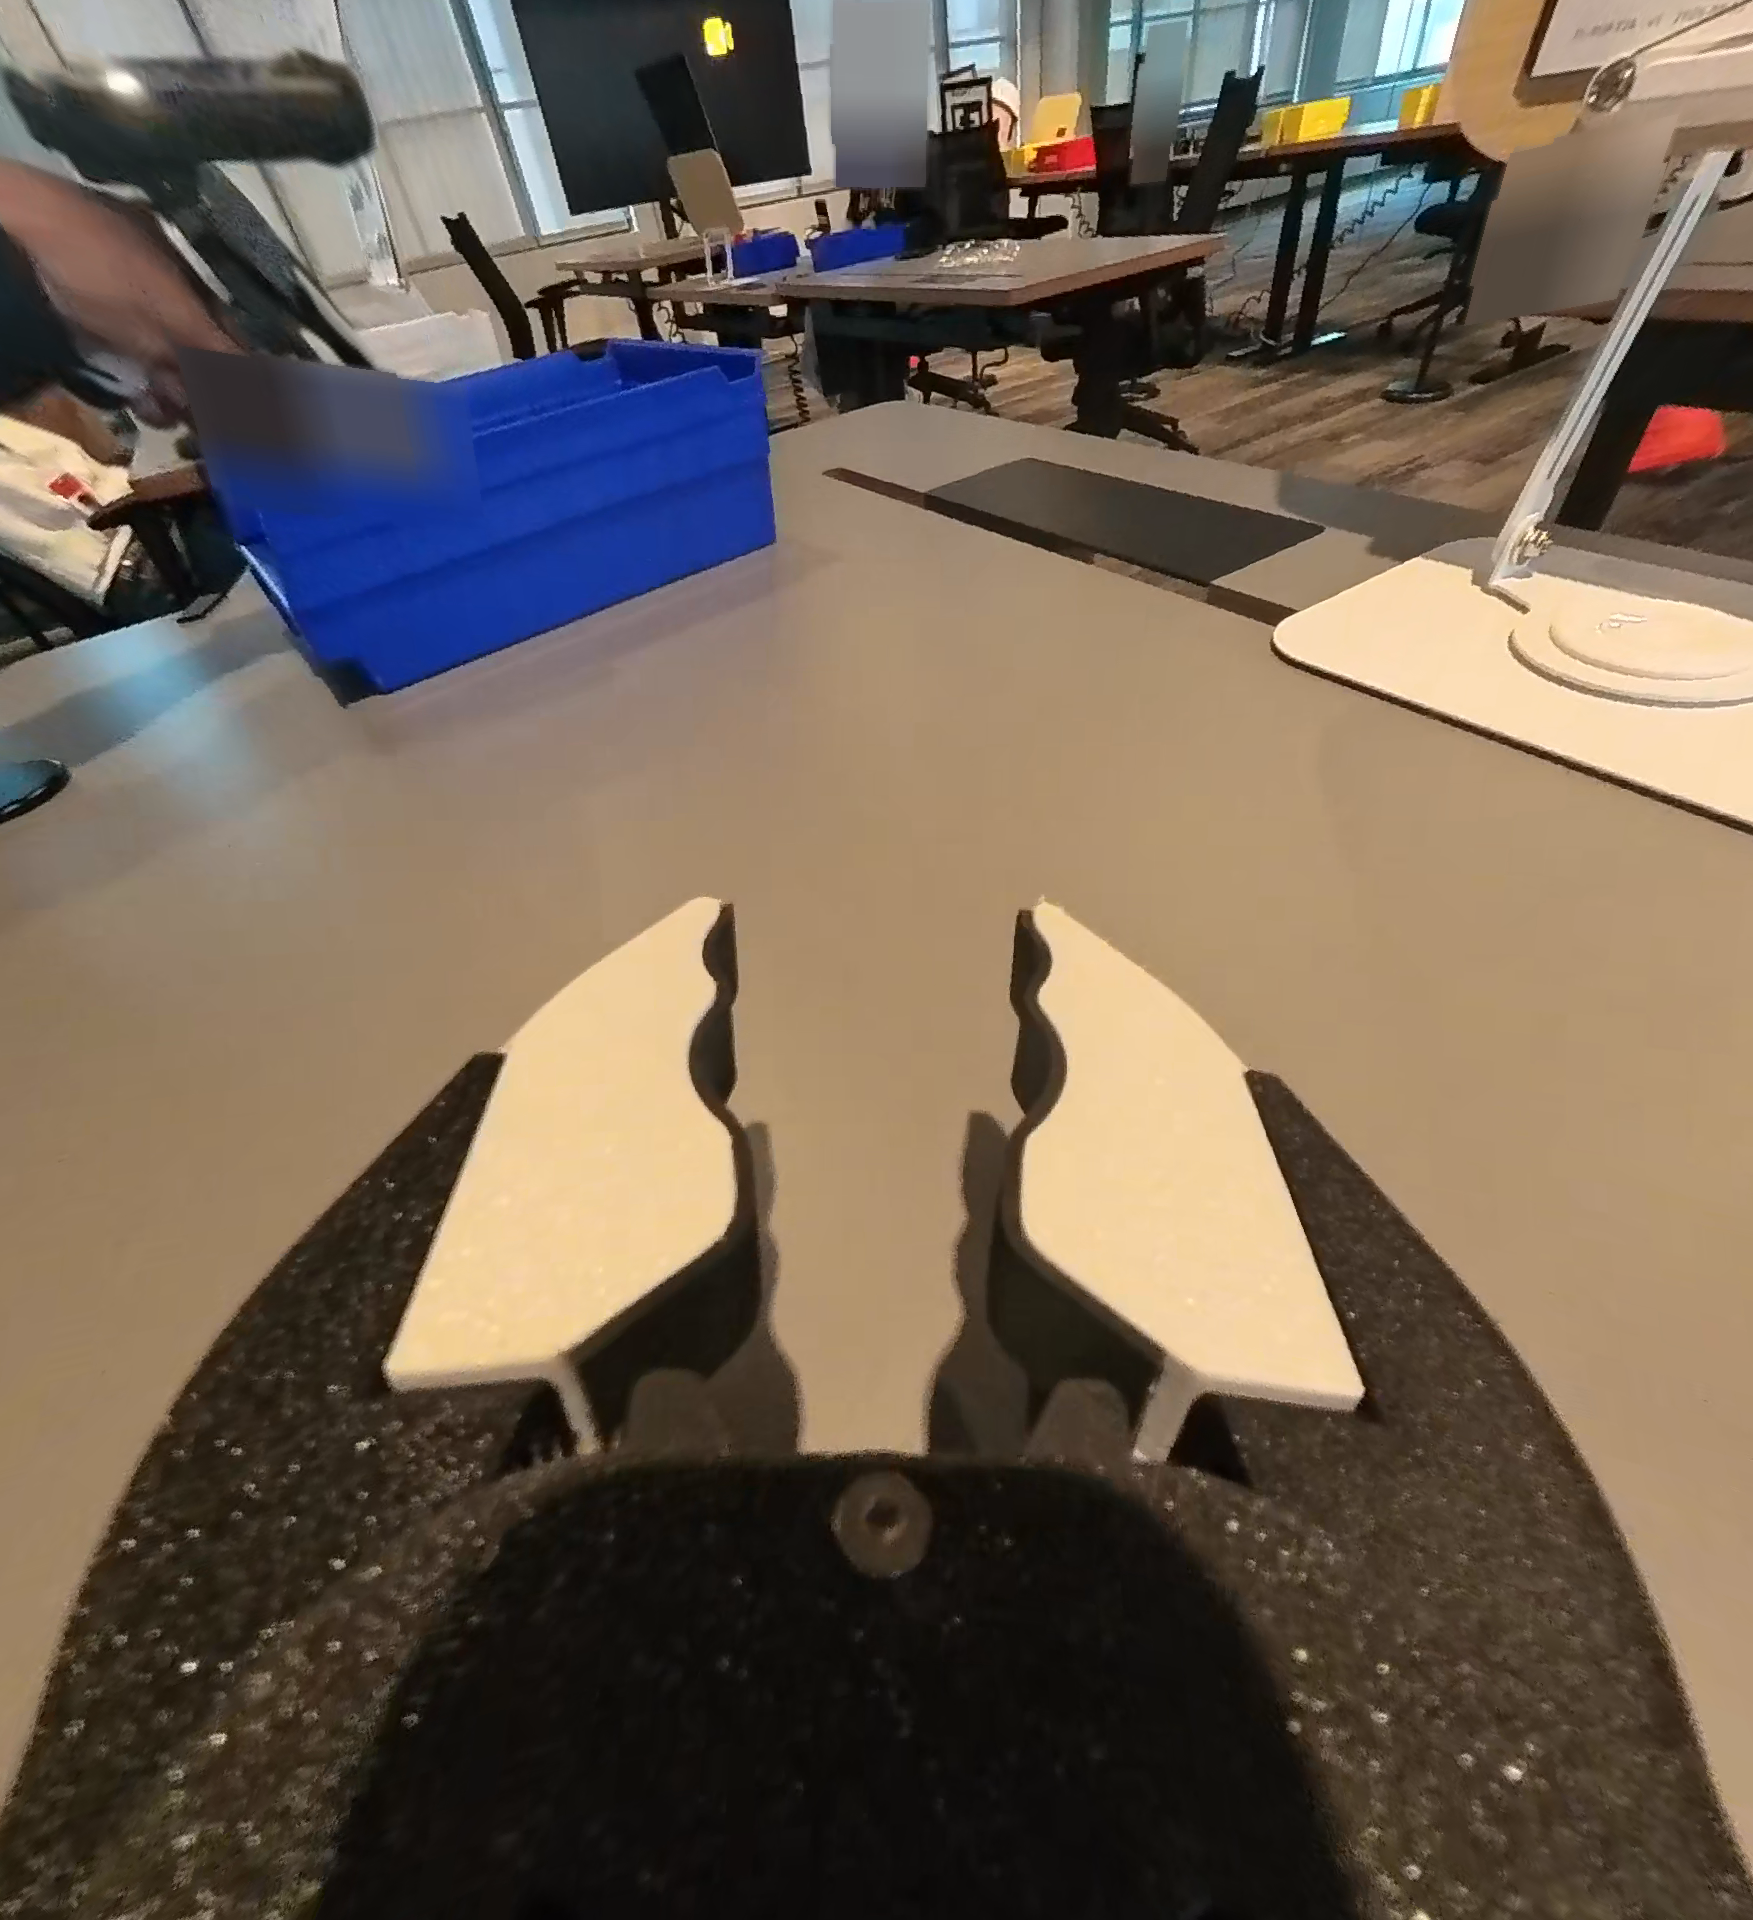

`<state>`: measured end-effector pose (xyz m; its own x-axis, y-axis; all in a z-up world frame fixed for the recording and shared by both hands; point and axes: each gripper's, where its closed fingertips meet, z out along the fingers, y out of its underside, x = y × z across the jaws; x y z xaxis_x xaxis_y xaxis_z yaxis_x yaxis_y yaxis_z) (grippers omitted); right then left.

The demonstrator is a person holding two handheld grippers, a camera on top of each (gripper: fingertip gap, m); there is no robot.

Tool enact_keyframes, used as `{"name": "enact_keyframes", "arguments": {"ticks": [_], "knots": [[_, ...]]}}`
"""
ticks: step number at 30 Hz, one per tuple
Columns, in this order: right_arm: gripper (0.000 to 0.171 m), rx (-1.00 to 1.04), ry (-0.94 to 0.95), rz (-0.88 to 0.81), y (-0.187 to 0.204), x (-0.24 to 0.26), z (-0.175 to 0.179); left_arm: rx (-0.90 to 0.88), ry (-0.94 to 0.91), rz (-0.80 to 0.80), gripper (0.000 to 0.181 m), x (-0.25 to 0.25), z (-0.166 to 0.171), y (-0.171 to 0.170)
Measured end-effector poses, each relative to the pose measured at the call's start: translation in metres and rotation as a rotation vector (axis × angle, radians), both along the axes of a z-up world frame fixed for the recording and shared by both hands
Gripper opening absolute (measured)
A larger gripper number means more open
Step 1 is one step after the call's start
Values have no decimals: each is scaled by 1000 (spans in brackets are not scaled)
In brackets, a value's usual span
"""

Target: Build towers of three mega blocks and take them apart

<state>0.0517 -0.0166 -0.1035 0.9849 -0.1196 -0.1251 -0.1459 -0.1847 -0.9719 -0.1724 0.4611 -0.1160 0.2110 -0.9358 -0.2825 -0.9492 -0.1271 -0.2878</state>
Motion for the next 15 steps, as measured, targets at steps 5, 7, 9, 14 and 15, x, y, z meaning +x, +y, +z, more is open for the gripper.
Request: {"name": "enact_keyframes", "arguments": {"ticks": [5, 7, 9, 14, 15], "knots": [[50, 8, 8, 0, -1, 0, 1, 101, 67, 39, 55, -4, -24, 19], [50, 9, 5, -1, -1, 0, 1, 109, 43, 32, 55, -1, -24, 21], [50, 7, 4, 0, -1, 0, 1, 85, 34, 16, 55, -2, -23, 17], [50, 8, 2, 0, -1, 0, 1, 116, -93, 0, 54, 8, 9, 6], [50, 7, 4, 1, -1, 0, 1, 132, -149, -21, 54, 15, 23, -2]]}}
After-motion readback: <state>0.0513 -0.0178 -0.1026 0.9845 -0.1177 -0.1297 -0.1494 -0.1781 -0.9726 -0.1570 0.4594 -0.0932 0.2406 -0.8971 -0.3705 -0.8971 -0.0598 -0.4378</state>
